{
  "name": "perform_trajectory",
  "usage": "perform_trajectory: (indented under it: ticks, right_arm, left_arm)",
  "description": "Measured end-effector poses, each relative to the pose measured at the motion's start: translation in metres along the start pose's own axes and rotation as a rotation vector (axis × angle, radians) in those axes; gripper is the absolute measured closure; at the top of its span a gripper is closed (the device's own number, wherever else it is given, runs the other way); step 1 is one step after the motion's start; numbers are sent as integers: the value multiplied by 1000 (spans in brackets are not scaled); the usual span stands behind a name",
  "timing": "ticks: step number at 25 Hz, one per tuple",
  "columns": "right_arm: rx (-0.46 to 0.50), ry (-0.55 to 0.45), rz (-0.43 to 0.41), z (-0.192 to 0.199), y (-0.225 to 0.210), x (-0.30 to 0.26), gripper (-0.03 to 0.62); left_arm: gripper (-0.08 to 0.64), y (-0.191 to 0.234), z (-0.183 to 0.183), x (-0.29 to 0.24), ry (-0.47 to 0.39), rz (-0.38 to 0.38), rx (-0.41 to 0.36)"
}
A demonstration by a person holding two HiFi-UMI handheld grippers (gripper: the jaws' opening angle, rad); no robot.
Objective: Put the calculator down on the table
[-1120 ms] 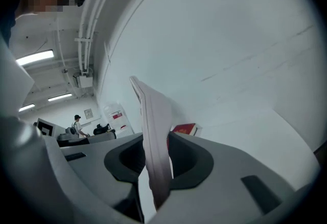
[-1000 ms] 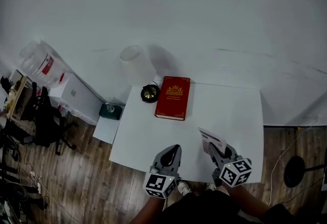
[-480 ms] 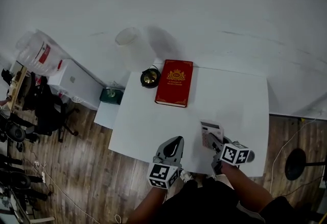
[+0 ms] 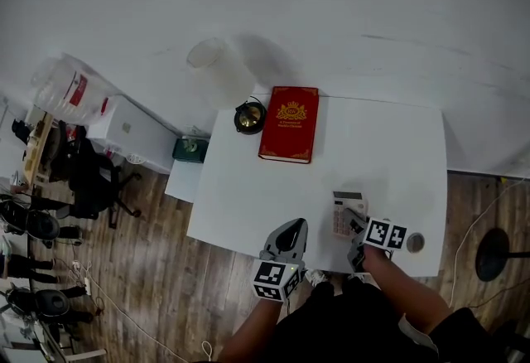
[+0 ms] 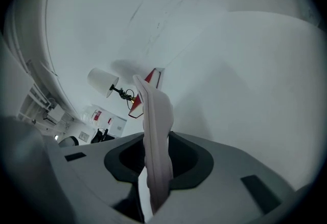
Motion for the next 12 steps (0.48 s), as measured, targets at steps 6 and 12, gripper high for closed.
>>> perform_trajectory:
  ticks: [6,12]
  right_arm:
    - [65,-22,78,0,-10,0,462]
    - [303,-82,222,-8,-13,5,393]
  left_arm:
    - [538,-13,2,-3,9,18,-9]
    - [538,-19,3,-5,28,34,-75]
Point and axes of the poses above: the fingertips, and each gripper's own axes: x backward along the fingers, y to its left, z out of its underside, the point moved 4 cm from there along x, backward along the fingers, and after that the axes turned 7 degrees about z, right-handed, at the moved point
